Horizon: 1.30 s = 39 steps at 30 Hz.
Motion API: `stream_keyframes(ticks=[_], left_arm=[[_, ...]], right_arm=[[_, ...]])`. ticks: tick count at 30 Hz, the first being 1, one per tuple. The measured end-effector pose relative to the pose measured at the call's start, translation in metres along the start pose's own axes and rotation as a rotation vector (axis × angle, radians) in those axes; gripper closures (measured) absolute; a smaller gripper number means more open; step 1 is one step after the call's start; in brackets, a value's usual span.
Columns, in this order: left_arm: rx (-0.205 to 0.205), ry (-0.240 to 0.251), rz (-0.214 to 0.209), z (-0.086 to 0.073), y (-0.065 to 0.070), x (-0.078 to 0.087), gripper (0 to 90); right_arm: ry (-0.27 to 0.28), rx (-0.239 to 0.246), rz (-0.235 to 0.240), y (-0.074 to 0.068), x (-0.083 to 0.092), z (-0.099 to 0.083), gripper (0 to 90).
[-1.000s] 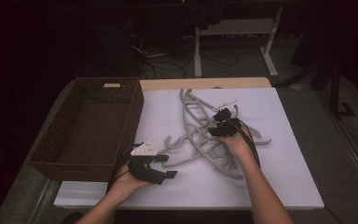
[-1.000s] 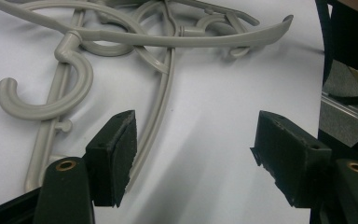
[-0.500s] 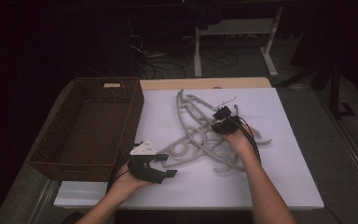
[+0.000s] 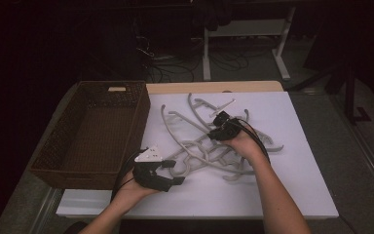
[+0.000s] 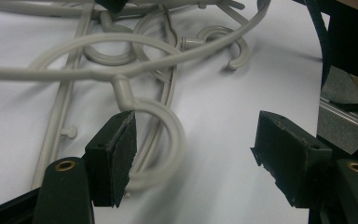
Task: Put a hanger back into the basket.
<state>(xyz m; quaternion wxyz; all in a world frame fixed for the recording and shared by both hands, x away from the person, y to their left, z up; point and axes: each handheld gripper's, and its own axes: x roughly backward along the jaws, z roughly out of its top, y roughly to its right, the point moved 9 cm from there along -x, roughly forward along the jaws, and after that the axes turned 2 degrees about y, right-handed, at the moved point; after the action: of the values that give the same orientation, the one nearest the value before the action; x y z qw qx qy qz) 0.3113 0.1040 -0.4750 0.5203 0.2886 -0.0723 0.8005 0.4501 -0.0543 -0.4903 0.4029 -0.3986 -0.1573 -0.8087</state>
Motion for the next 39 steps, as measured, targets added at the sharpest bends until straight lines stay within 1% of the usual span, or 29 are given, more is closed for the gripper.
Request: stream_keyframes(ticks=[2, 3, 4, 7, 9, 11, 12, 13, 15, 16, 17, 18, 19, 20, 21, 22, 23, 24, 25, 26, 28, 29, 32, 34, 35, 36, 37, 38, 39], left_arm=[[-0.001, 0.000, 0.000, 0.000, 0.000, 0.000, 29.8], [0.001, -0.001, 0.000, 0.000, 0.000, 0.000, 29.8], [0.001, -0.001, 0.000, 0.000, 0.000, 0.000, 29.8], [0.000, -0.003, 0.000, 0.000, 0.000, -0.001, 29.8], [0.000, -0.005, -0.002, -0.001, 0.000, -0.001, 29.8], [-0.003, -0.009, -0.001, -0.001, 0.000, -0.002, 29.8], [-0.002, -0.008, -0.001, -0.001, 0.000, -0.002, 29.7], [-0.003, -0.006, -0.001, -0.001, 0.000, -0.002, 29.7], [-0.002, -0.006, -0.001, -0.001, 0.000, -0.002, 29.8], [0.000, -0.009, 0.000, -0.002, -0.001, -0.002, 29.7], [0.000, -0.009, 0.000, -0.002, -0.001, -0.002, 29.8], [0.001, -0.009, 0.002, -0.002, -0.001, -0.001, 29.8], [0.001, -0.009, 0.002, -0.002, -0.001, -0.001, 29.8], [-0.001, -0.010, 0.003, -0.002, -0.002, -0.001, 29.8], [-0.001, -0.011, 0.004, -0.002, -0.002, -0.001, 29.8], [-0.002, -0.014, 0.007, -0.002, -0.003, -0.001, 29.8], [-0.002, -0.014, 0.007, -0.002, -0.003, -0.001, 29.8], [-0.002, -0.013, 0.008, -0.002, -0.003, -0.001, 29.8], [0.003, -0.012, 0.008, -0.002, -0.003, -0.002, 29.8], [0.003, -0.013, 0.010, -0.002, -0.003, -0.002, 29.8], [0.002, -0.014, 0.012, -0.003, -0.004, -0.002, 29.7], [0.003, -0.014, 0.014, -0.003, -0.004, -0.002, 29.7], [0.007, -0.013, 0.017, -0.003, -0.005, -0.002, 29.7], [0.008, -0.014, 0.019, -0.003, -0.005, -0.001, 29.7], [0.008, -0.014, 0.019, -0.004, -0.006, -0.001, 29.7], [0.007, -0.015, 0.021, -0.004, -0.006, -0.001, 29.7], [0.007, -0.015, 0.022, -0.004, -0.006, -0.001, 29.7], [0.006, -0.016, 0.024, -0.004, -0.007, -0.001, 29.7], [0.006, -0.016, 0.024, -0.004, -0.007, -0.001, 29.7]], right_arm=[[-0.008, 0.021, 0.030, -0.005, -0.001, -0.002, 80.2], [-0.016, 0.038, 0.054, -0.009, -0.002, -0.003, 80.2], [-0.016, 0.038, 0.054, -0.009, -0.002, -0.003, 80.2], [-0.040, 0.086, 0.087, -0.016, -0.005, -0.008, 80.1], [-0.048, 0.103, 0.092, -0.018, -0.006, -0.009, 79.9], [-0.044, 0.106, 0.082, -0.019, -0.008, -0.009, 75.4], [-0.017, 0.089, 0.090, -0.019, -0.005, -0.006, 65.6], [-0.002, 0.081, 0.078, -0.018, -0.002, -0.005, 63.7], [0.028, 0.065, 0.076, -0.020, 0.007, -0.003, 62.1], [0.043, 0.050, 0.072, -0.021, 0.013, -0.003, 63.2], [0.043, 0.050, 0.072, -0.021, 0.013, -0.003, 63.2], [0.067, 0.025, 0.068, -0.023, 0.025, -0.007, 69.6], [0.067, 0.025, 0.068, -0.023, 0.025, -0.007, 69.6], [0.083, 0.003, 0.067, -0.025, 0.037, -0.014, 78.0], [0.096, -0.008, 0.069, -0.027, 0.043, -0.018, 83.2], [0.106, -0.015, 0.073, -0.029, 0.048, -0.022, 86.3], [0.106, -0.015, 0.073, -0.029, 0.048, -0.022, 86.3], [0.116, -0.016, 0.076, -0.032, 0.053, -0.027, 88.7], [0.119, -0.022, 0.080, -0.039, 0.061, -0.037, 89.0], [0.119, -0.022, 0.080, -0.039, 0.061, -0.037, 89.0], [0.117, -0.019, 0.085, -0.047, 0.067, -0.048, 89.1], [0.118, -0.016, 0.091, -0.054, 0.071, -0.057, 89.1], [0.123, -0.014, 0.101, -0.068, 0.077, -0.072, 89.1], [0.124, -0.013, 0.110, -0.077, 0.079, -0.081, 89.1], [0.113, -0.016, 0.114, -0.081, 0.079, -0.087, 89.1], [0.099, -0.014, 0.110, -0.084, 0.079, -0.092, 89.1], [0.099, -0.014, 0.110, -0.084, 0.079, -0.092, 89.1], [0.086, -0.016, 0.117, -0.090, 0.078, -0.101, 89.1], [0.086, -0.016, 0.117, -0.090, 0.078, -0.101, 89.1]])
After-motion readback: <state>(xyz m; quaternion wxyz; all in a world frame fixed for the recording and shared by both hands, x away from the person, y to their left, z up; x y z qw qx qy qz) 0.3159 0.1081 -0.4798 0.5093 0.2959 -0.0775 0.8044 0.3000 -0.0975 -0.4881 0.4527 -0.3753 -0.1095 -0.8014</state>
